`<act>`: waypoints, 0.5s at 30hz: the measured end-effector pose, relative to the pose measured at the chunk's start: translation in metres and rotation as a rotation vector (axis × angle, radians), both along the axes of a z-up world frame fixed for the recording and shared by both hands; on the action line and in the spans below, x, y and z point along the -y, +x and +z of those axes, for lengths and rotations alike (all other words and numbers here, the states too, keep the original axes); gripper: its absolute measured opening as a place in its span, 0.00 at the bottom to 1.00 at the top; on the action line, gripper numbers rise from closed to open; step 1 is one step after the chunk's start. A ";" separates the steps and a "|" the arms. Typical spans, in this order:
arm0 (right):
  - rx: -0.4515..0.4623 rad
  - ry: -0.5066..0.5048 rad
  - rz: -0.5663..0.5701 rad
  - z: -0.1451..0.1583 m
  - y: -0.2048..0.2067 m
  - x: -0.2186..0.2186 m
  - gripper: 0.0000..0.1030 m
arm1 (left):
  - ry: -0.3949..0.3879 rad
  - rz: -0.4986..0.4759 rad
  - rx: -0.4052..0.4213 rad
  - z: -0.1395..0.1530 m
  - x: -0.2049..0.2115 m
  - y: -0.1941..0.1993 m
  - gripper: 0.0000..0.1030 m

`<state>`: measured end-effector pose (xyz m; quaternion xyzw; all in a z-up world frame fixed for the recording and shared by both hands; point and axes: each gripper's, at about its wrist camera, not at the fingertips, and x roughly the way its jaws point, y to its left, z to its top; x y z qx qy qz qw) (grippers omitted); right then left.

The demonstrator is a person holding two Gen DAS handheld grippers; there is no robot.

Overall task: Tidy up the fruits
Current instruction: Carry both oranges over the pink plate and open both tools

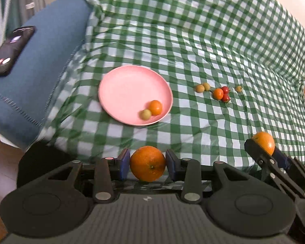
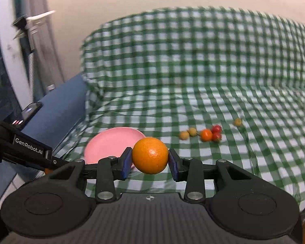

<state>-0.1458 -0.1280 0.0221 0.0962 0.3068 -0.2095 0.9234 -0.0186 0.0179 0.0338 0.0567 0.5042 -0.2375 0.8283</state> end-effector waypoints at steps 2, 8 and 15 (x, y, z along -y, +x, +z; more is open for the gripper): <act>0.006 -0.031 0.025 0.007 -0.002 -0.015 0.38 | -0.015 0.010 0.005 0.002 -0.014 -0.006 0.41; -0.013 -0.074 0.078 0.017 -0.004 -0.040 0.38 | -0.065 0.011 0.038 0.008 -0.039 -0.026 0.41; -0.013 -0.096 0.088 0.024 -0.009 -0.051 0.38 | -0.098 0.033 0.078 0.018 -0.056 -0.035 0.41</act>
